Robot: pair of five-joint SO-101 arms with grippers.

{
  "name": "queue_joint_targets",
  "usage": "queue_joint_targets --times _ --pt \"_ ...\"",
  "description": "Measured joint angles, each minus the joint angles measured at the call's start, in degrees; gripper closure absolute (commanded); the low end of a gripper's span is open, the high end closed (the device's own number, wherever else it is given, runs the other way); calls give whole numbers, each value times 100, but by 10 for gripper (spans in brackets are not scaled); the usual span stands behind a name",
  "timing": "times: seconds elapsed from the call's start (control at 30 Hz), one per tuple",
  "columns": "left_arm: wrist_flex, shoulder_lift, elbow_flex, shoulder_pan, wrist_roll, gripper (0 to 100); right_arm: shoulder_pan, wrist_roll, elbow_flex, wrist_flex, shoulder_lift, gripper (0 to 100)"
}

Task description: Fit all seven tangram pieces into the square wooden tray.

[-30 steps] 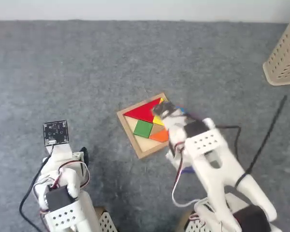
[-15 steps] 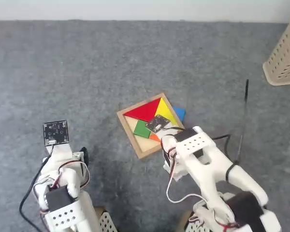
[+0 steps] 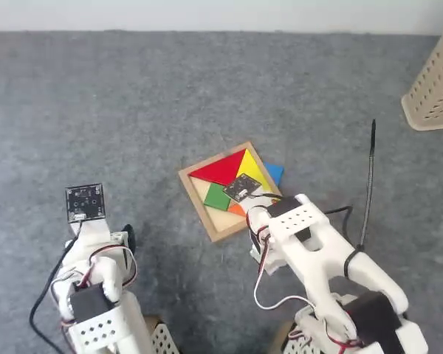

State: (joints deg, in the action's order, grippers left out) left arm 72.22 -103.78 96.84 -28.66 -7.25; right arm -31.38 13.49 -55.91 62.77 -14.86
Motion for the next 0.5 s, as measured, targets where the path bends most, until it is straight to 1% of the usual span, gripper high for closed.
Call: queue_joint_targets --times 0.17,0.33,0.43,0.5 --pt "0 0 0 0 0 775 0 0 211 202 9 843" --pt "0 0 0 0 0 775 -70 185 1064 791 9 843" --pt "0 0 0 0 0 775 -79 264 1591 941 79 843" --pt "0 0 0 0 0 775 -237 273 1837 1029 88 843"
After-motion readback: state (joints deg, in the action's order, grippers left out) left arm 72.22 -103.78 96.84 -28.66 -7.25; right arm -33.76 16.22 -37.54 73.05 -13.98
